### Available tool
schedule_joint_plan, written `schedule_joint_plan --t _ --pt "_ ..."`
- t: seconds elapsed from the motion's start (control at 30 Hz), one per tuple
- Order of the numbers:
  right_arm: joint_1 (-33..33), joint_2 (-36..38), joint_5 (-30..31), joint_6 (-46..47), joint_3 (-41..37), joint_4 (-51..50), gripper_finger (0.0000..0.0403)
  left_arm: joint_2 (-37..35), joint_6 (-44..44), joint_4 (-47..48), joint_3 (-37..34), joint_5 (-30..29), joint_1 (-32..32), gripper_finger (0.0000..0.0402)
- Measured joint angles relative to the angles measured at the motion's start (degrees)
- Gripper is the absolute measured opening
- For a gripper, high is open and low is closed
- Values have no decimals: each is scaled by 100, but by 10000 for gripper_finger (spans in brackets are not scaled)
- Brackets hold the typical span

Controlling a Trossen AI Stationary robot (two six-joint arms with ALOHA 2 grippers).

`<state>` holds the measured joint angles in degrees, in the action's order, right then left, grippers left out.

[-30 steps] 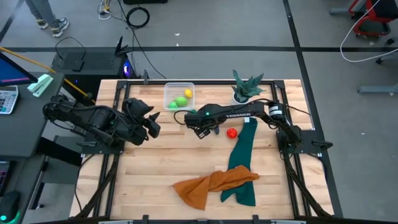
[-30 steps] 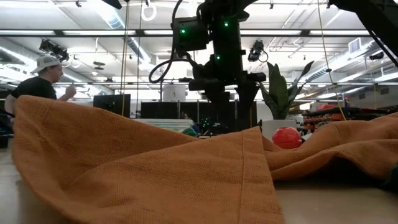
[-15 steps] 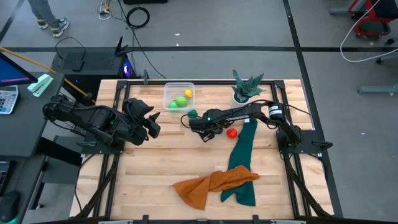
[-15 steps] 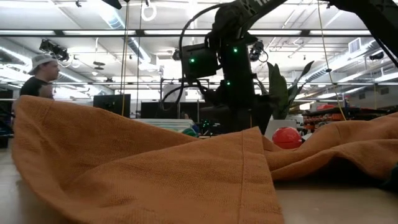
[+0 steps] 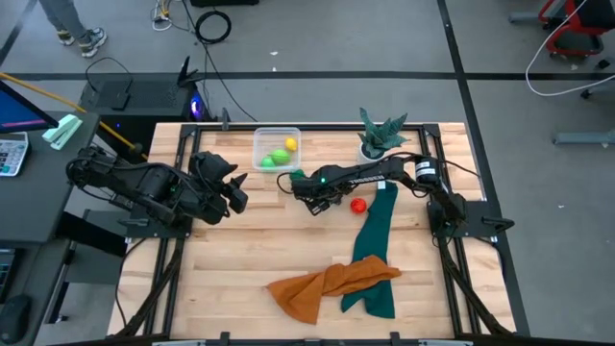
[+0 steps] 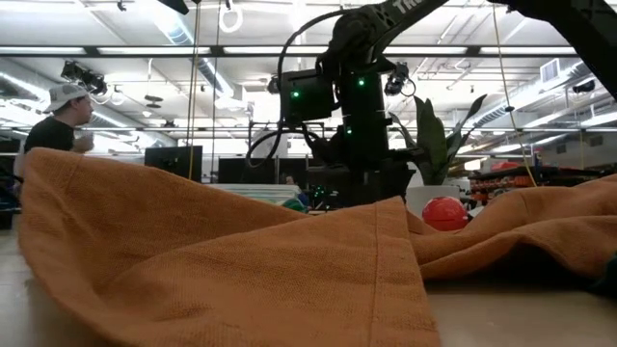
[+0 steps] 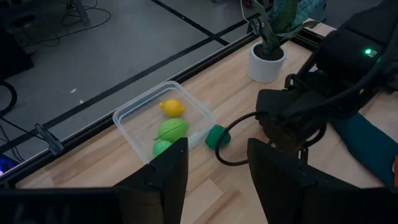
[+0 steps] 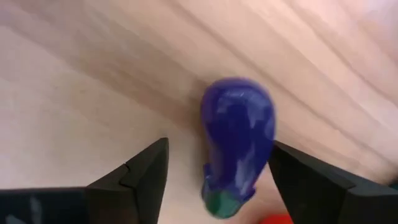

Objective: Pick and placing Produce into tupperware
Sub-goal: Put the violet eggplant into the transparent bin

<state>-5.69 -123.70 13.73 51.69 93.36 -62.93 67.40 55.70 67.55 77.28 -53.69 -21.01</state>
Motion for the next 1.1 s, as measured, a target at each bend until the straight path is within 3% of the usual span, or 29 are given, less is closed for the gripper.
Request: schedule_joint_plan --t 0.7,1.1 --pt "-101 0 -78 -342 0 49 128 0 0 0 0 0 1 172" --pt "-130 486 -28 -392 48 -18 102 1 20 -2 0 -2 0 172"
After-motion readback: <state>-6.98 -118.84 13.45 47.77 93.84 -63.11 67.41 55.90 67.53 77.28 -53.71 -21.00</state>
